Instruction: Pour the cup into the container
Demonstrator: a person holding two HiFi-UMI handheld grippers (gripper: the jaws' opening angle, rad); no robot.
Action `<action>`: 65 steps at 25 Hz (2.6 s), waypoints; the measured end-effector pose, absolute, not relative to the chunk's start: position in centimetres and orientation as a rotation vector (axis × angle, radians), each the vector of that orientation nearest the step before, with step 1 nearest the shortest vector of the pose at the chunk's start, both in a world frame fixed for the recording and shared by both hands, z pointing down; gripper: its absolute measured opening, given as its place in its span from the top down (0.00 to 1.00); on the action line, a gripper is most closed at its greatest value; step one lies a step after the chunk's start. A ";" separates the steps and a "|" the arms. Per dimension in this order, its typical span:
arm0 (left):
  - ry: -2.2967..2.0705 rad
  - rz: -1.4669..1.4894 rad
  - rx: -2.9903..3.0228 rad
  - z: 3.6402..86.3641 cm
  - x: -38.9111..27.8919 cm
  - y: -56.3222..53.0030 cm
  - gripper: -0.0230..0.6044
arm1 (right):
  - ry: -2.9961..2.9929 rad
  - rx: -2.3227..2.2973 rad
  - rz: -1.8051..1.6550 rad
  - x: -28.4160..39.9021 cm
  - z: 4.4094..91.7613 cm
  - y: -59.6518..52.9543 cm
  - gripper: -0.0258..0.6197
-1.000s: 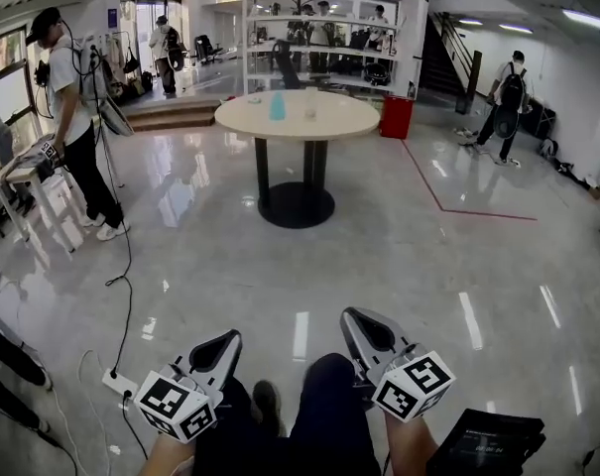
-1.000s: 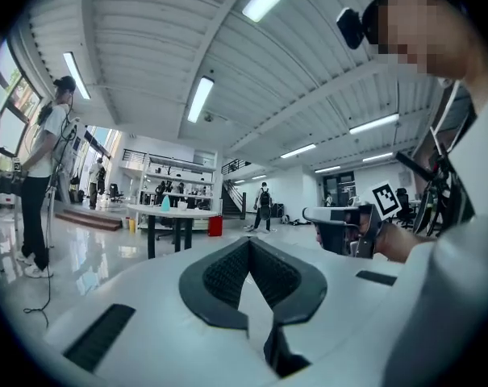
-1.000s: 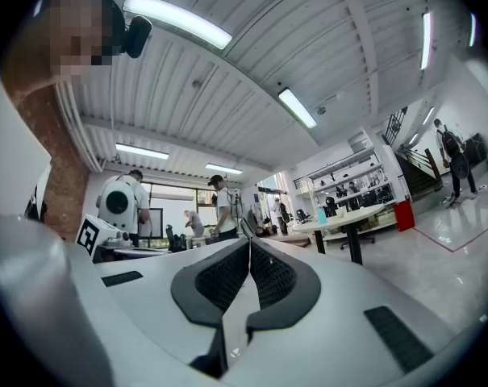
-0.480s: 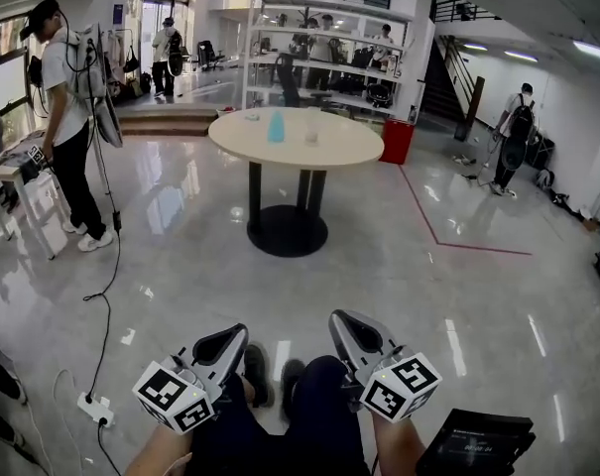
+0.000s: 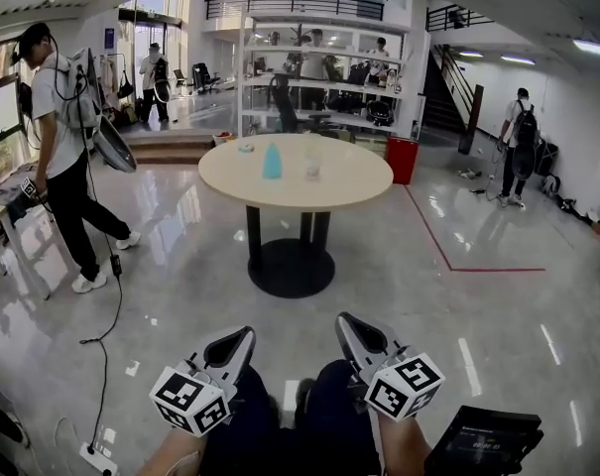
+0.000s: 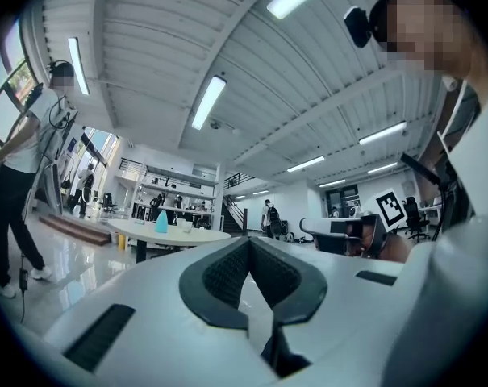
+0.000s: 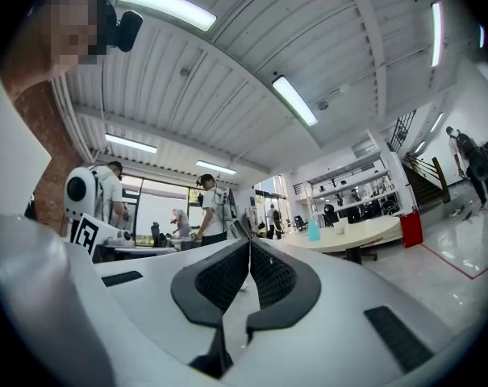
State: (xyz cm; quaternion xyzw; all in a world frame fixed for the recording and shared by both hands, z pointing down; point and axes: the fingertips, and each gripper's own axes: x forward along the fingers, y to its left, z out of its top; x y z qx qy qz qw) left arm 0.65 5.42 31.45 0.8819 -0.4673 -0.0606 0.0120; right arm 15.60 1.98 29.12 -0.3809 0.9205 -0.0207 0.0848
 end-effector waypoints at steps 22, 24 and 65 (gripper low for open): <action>-1.351 -0.128 2.824 30.5 -5.3 -38.0 0.97 | 2.633 -1.467 0.029 11.1 28.3 -41.7 0.95; -1.346 -0.106 2.833 30.7 -6.6 -41.5 0.97 | 2.616 -1.516 0.029 10.6 28.5 -45.7 0.95; -1.405 0.158 2.642 34.1 -16.6 -68.1 0.97 | 2.996 -1.619 -0.140 5.4 32.5 -70.6 0.53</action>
